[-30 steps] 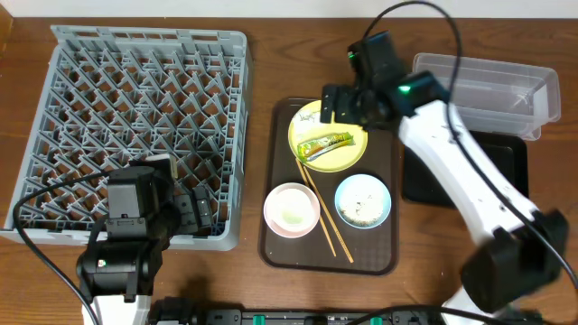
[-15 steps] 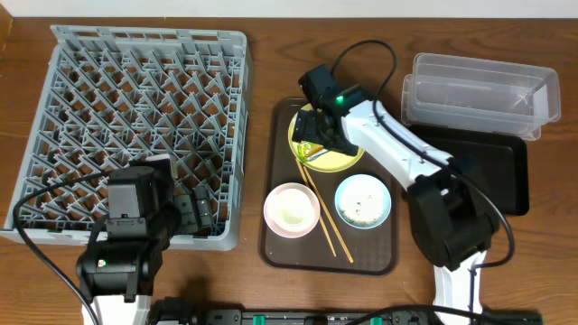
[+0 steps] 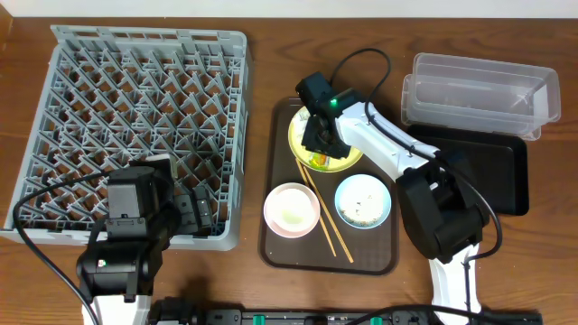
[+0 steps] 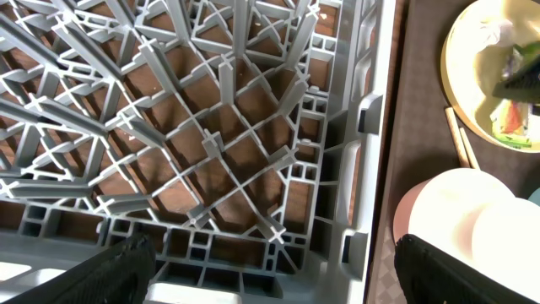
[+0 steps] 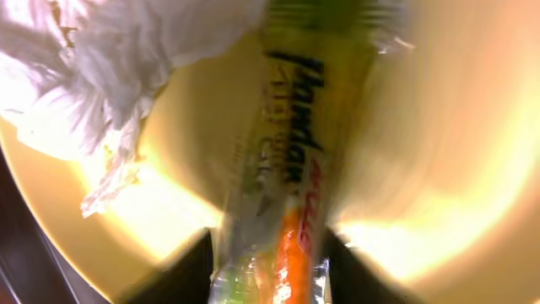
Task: Sort waste into correct bins and load items into the dishwasher
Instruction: 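Reach the right gripper to the yellow plate and grasp the snack wrapper, then carry the wrapper with the right gripper and drop it in the clear bin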
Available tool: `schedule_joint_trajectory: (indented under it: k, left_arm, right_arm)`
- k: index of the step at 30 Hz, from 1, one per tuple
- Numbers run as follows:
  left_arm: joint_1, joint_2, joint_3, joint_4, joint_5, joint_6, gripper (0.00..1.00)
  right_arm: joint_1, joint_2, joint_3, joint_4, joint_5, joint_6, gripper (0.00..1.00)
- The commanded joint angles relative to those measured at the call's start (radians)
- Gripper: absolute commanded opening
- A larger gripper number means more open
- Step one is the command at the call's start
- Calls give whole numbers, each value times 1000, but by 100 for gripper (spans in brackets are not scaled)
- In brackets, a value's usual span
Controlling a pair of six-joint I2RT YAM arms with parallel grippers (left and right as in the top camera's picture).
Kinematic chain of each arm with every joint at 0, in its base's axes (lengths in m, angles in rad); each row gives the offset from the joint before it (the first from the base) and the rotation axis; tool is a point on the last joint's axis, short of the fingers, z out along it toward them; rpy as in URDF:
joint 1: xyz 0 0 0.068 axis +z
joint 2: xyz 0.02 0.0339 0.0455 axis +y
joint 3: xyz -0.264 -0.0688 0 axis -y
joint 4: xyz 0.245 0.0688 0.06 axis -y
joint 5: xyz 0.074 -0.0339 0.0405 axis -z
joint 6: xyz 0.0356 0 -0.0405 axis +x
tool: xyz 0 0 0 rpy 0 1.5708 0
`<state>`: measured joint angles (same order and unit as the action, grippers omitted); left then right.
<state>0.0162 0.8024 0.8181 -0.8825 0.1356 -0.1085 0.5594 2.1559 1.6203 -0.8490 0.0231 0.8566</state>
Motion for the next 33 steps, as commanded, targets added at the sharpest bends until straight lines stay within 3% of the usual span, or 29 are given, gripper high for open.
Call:
schedule_joint_trajectory:
  k: [1,2,3,9,14,19,26,30,33]
  left_arm:
    - [1,0,22,0,9,-9,92]
    - [1,0,22,0,9,-9,92]
    - [1,0,22,0,9,-9,92]
    - [1,0,22,0,9,-9,92]
    - [1,0,22,1,9,-9,92]
    - [1,0,22,0,9,-9,92]
    - [1,0,22,1,9,-10,92]
    - [1,0,22,1,9,-9,92]
    - [1,0,22,1,9,-9,92]
  right_arm:
    - [10,17,12,-16,14,3,10]
    - [9,16,12,-17,14,3,2]
    - [6,11,13,-20,14,3,1]
    - [-40,-82,15,-34,26,-53,1]
    - [-117,-232,15,-45,161,-96,1]
    - [-251,-332,15,-39,260,-95,1]
    - [-490,-314,15,32,263,-68,1]
    - [-556,-293,15,82,257,-68,15]
    - [-578,-285,15,113,257,-69,38]
